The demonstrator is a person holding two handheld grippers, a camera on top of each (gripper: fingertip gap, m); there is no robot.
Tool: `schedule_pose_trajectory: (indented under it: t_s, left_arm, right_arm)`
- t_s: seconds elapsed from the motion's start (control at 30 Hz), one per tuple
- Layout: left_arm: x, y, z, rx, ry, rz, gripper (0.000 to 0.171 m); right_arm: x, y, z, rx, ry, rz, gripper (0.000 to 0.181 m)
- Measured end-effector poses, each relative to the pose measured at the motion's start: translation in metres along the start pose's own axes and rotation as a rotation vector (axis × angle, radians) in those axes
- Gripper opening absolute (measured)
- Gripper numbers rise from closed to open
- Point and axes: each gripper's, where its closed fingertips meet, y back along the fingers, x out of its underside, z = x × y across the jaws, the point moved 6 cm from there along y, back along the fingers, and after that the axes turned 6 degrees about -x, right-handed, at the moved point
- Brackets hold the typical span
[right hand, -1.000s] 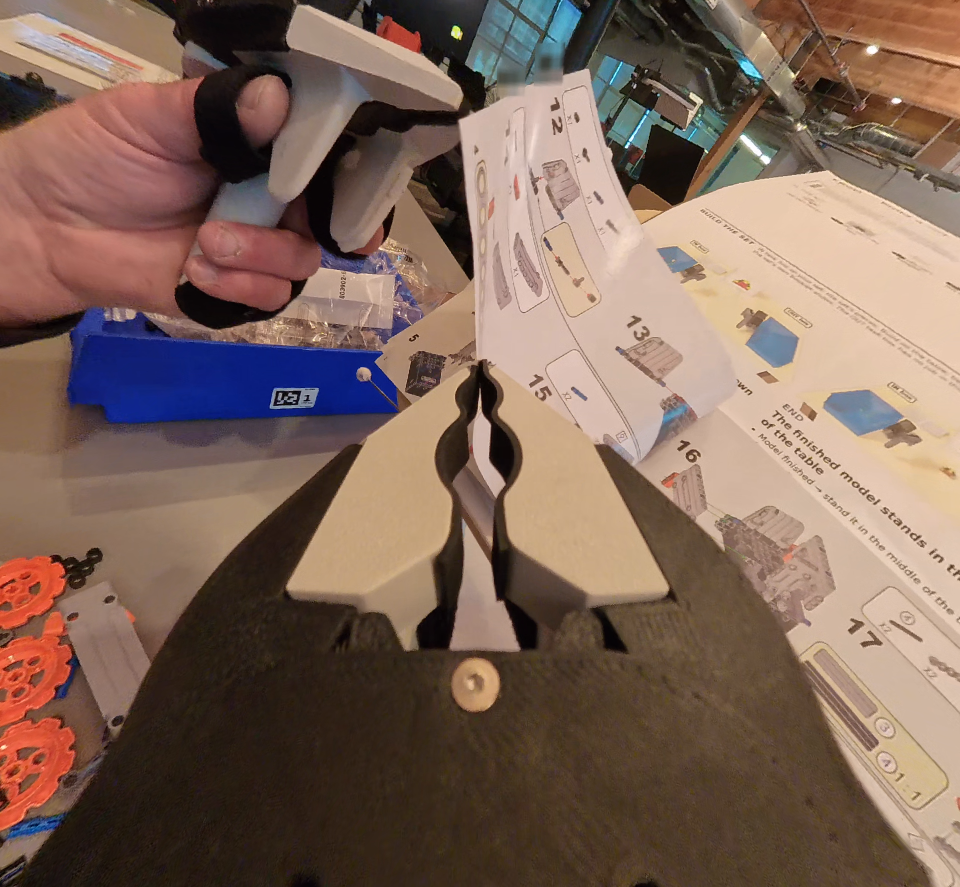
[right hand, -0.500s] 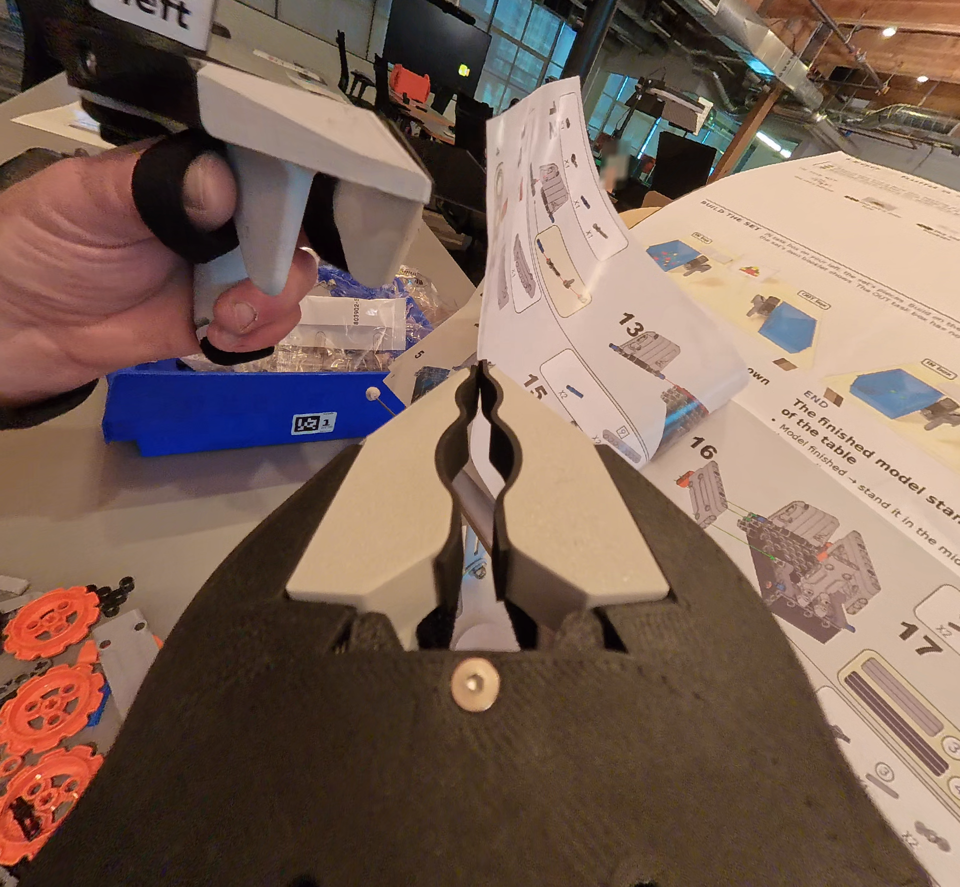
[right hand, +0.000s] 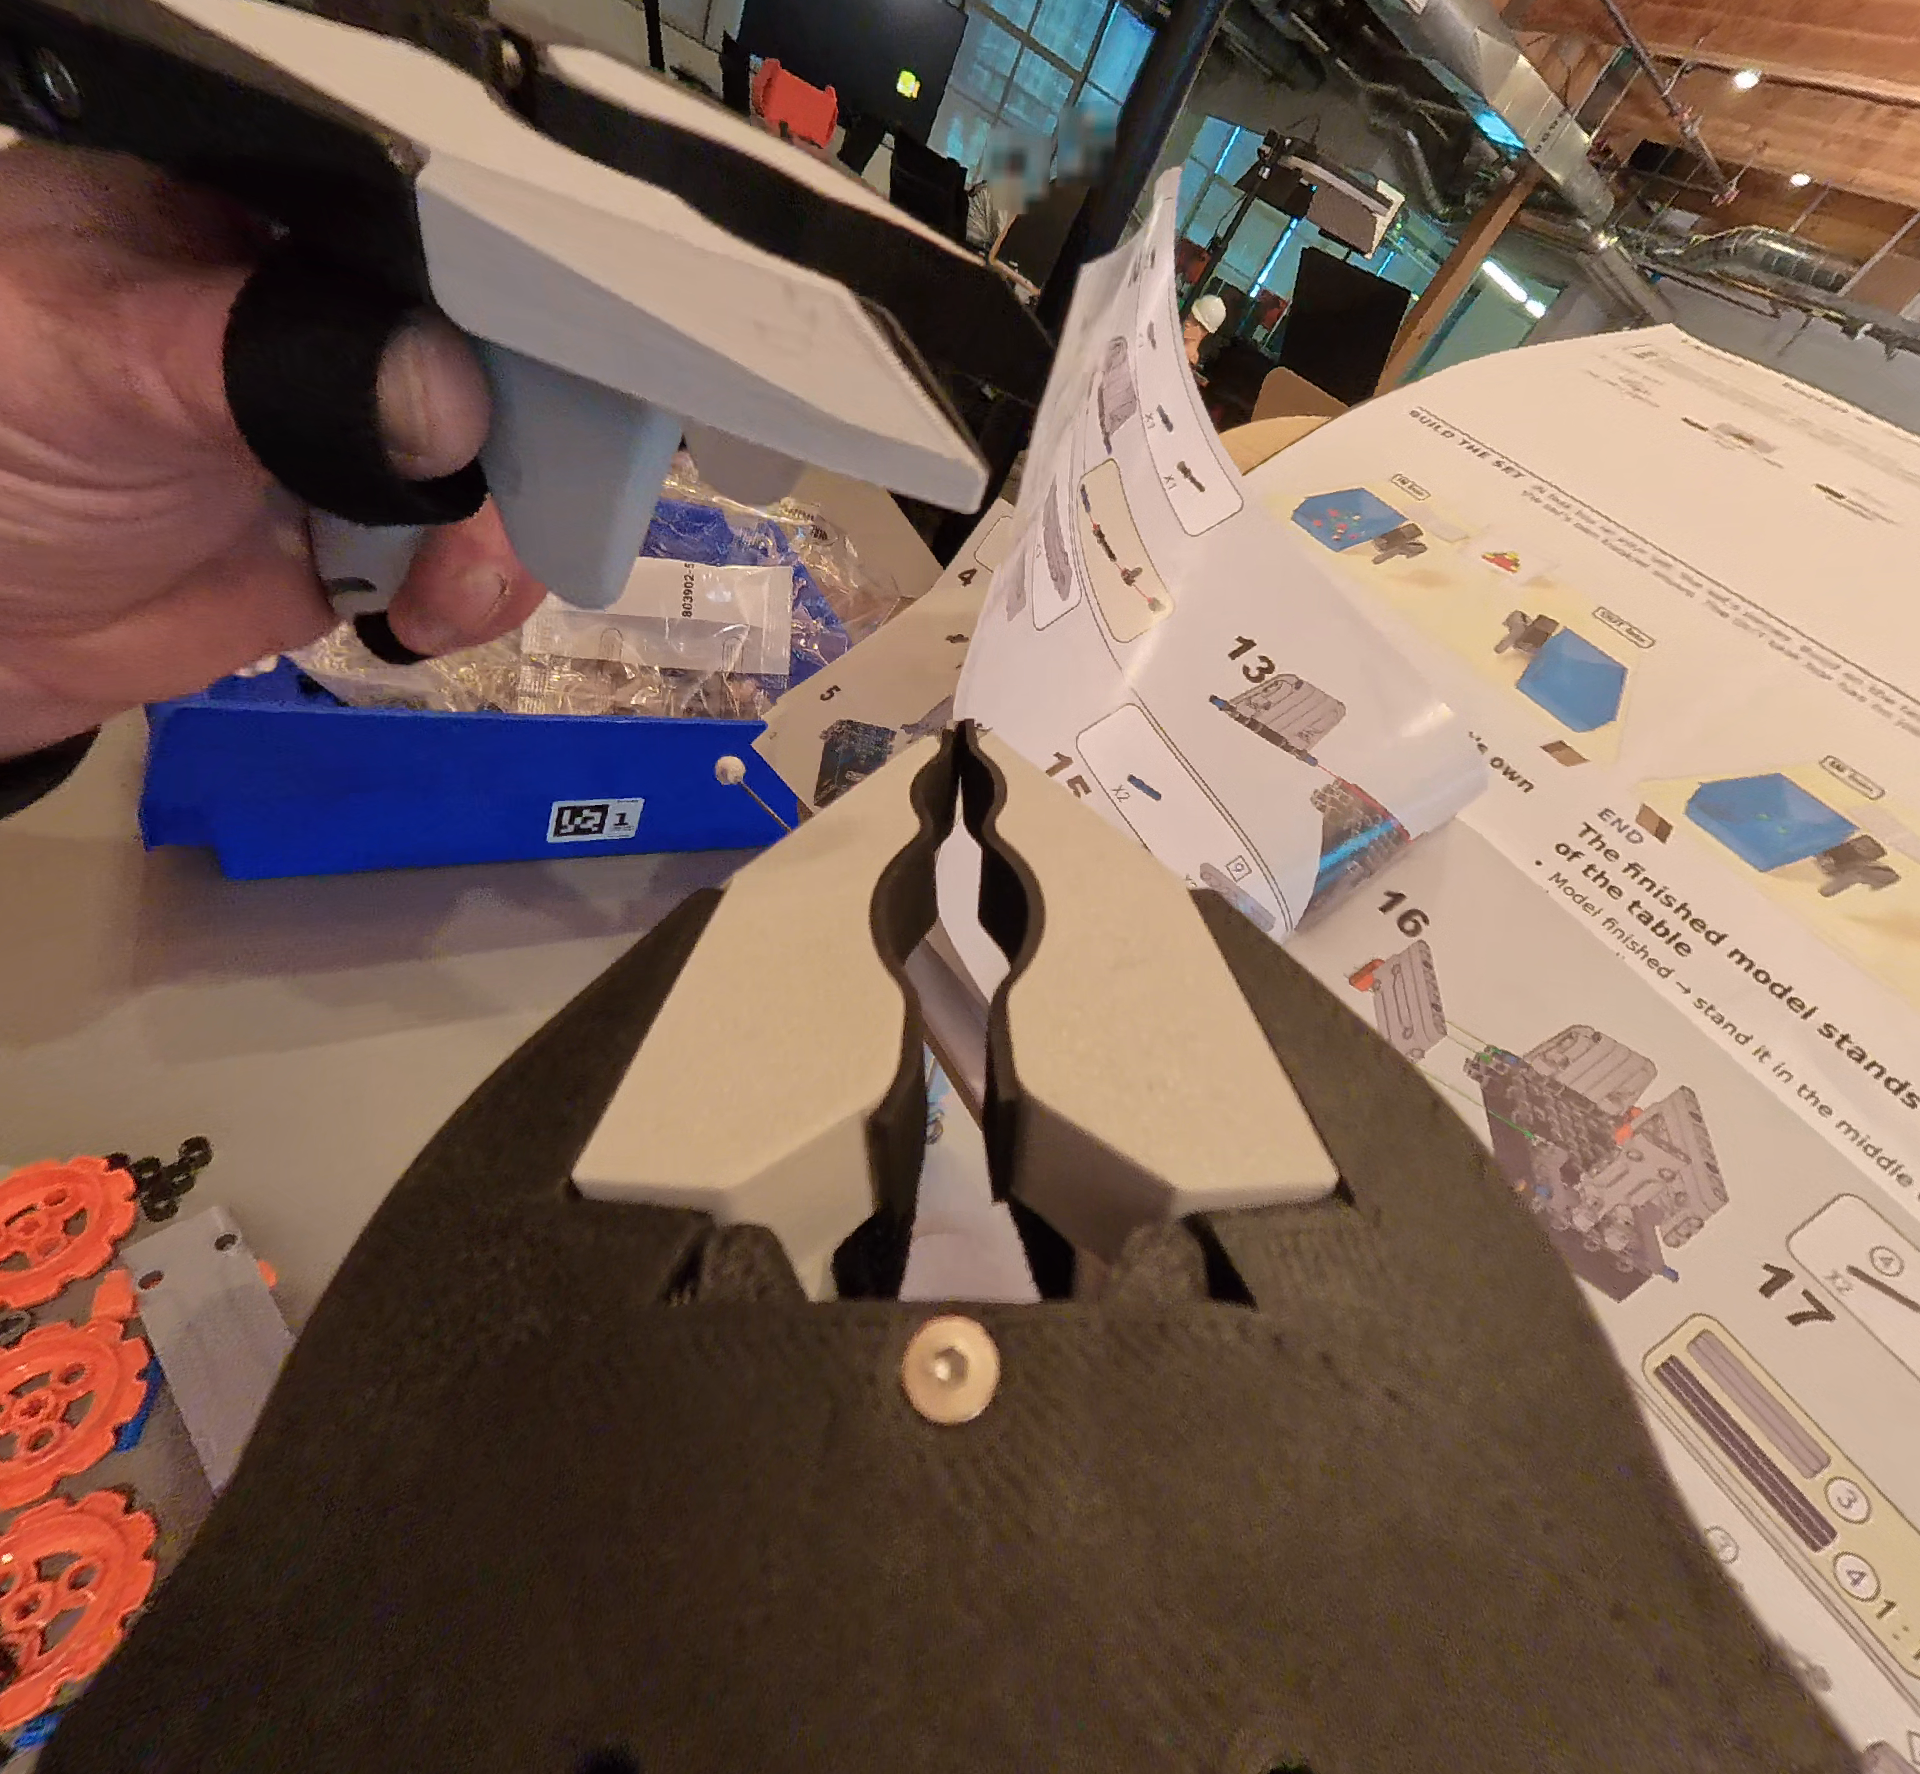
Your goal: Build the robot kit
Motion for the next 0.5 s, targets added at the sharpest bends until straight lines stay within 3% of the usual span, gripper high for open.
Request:
schedule_pose_trajectory:
  t_s: [0.1,0.27,0.37,0.5]
  left_arm:
    - [0.002,0.0,0.004,0.003,0.005,0.061,0.054]
    - [-0.003,0.016,0.028,0.066,0.142,0.049,0.063]
    - [-0.001,0.031,0.056,0.069,0.243,0.066,0.064]
    - [0.029,0.033,0.08,0.122,0.414,0.175,0.051]
  right_arm:
    - [0.0,-0.005,0.004,0.018,0.042,0.032,0.0]
    - [0.001,-0.02,0.014,0.036,0.107,0.1,0.0]
    - [0.006,-0.036,0.021,0.047,0.166,0.187,0.0]
    - [0.019,-0.057,0.026,0.034,0.183,0.271,0.002]
